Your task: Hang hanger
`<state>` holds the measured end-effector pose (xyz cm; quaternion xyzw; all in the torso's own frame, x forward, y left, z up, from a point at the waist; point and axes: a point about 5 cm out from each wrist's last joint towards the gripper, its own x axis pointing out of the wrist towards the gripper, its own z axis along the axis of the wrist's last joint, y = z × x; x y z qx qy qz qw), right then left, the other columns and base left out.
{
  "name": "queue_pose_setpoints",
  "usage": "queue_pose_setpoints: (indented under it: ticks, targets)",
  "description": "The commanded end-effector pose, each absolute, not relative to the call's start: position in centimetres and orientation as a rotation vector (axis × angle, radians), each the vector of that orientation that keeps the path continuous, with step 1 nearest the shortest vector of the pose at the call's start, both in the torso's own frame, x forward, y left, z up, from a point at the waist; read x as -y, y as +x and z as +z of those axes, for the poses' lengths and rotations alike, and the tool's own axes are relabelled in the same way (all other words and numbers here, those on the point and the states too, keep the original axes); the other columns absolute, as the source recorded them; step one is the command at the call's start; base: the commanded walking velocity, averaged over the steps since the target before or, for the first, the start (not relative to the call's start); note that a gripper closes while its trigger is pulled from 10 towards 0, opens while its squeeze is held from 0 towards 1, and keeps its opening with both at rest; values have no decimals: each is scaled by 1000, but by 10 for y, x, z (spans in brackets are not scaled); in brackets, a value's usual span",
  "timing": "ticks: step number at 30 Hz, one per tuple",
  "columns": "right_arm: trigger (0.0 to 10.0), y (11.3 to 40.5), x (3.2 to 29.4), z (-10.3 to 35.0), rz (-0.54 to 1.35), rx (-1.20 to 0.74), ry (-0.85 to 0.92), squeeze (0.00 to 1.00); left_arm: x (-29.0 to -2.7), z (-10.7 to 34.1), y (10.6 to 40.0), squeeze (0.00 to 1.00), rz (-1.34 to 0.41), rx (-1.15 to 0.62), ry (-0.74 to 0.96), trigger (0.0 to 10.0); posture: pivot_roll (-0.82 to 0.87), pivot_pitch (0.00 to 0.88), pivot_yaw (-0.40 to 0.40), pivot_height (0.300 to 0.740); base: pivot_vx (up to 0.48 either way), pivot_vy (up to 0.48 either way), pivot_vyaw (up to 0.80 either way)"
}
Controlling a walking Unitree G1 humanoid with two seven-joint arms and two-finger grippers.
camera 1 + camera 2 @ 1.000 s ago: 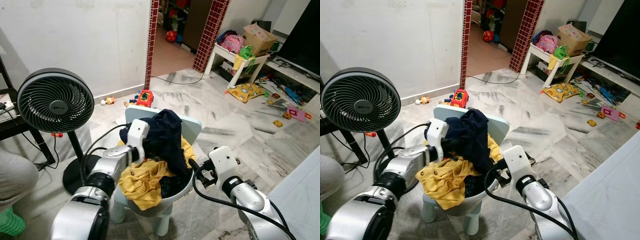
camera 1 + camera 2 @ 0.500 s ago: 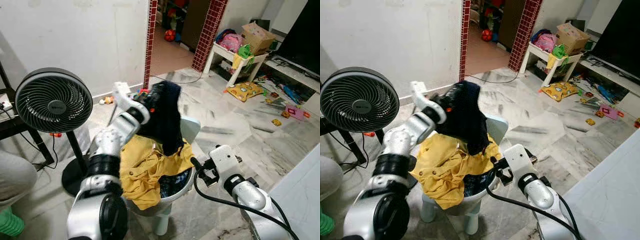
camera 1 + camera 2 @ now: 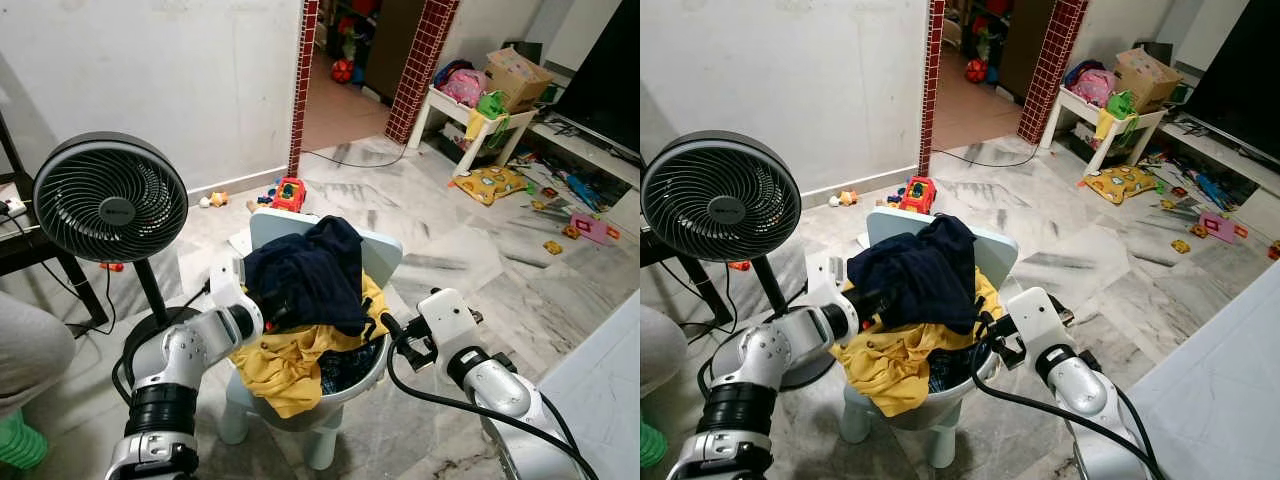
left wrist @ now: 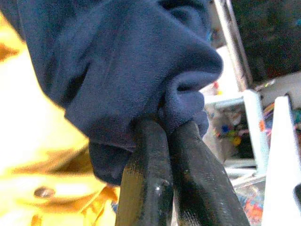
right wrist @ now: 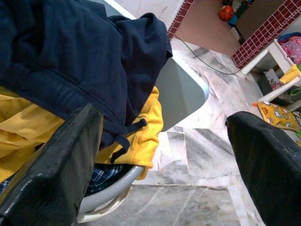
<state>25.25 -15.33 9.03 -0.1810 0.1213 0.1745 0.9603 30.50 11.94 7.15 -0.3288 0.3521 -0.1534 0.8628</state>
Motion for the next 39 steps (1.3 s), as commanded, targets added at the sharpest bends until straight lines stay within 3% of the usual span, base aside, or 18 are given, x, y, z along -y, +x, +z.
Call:
queue_pose_setpoints:
  ticks: [1,3,9,13,15,18,19,22,27,28,30,31,36,38,39]
  targets:
    - [10000,255,157,90,345,-247,-384,0,-116,71,300,1000,-337,-769,-632,10000,114,0,-133,740,0,0,0]
    - [10000,254,158,90,342,-248,-384,0,-116,71,295,1000,-396,-772,-529,10000,113,0,-133,740,0,0,0]
    - [10000,255,159,90,339,-247,-383,0,-117,78,281,1000,-707,-662,36,10000,121,0,-132,740,0,0,0]
    - [10000,256,158,90,340,-247,-382,0,-119,80,276,1000,-785,-649,156,10000,125,0,-132,740,0,0,0]
    - [10000,257,157,89,340,-246,-380,0,-120,87,269,1000,-917,-603,336,10000,131,0,-131,740,0,0,0]
    - [10000,258,158,89,332,-248,-379,0,-117,105,280,1000,-911,-452,402,10000,133,0,-131,740,0,0,0]
    - [10000,258,159,89,321,-249,-378,0,-113,111,282,1000,-909,-414,351,10000,133,0,-131,740,0,0,0]
    - [10000,257,161,89,305,-251,-373,0,-109,119,283,1000,-920,-371,277,10000,135,0,-130,740,0,0,0]
    - [10000,257,162,88,304,-256,-373,0,-109,121,280,1000,-947,-342,305,10000,133,0,-130,740,0,0,0]
    - [10000,256,164,86,300,-267,-376,0,-108,127,266,1000,-1125,-219,500,10000,140,0,-131,740,0,0,0]
    - [10000,255,165,86,298,-271,-377,0,-107,128,260,1000,-1207,-179,580,10000,140,0,-131,740,0,0,0]
    - [10000,256,165,85,298,-272,-376,0,-110,131,260,1000,-1333,-138,708,10000,137,0,-126,740,0,0,0]
    - [10000,257,164,86,301,-267,-373,0,-122,135,279,961,-1451,-174,888,10000,130,0,-119,740,0,0,0]
    - [10000,255,166,86,296,-270,-373,0,-129,131,288,875,-1466,-204,956,10000,125,0,-115,740,0,0,0]
    - [10000,254,166,85,295,-271,-373,0,-130,130,291,784,-1463,-206,963,10000,123,0,-113,740,0,0,0]
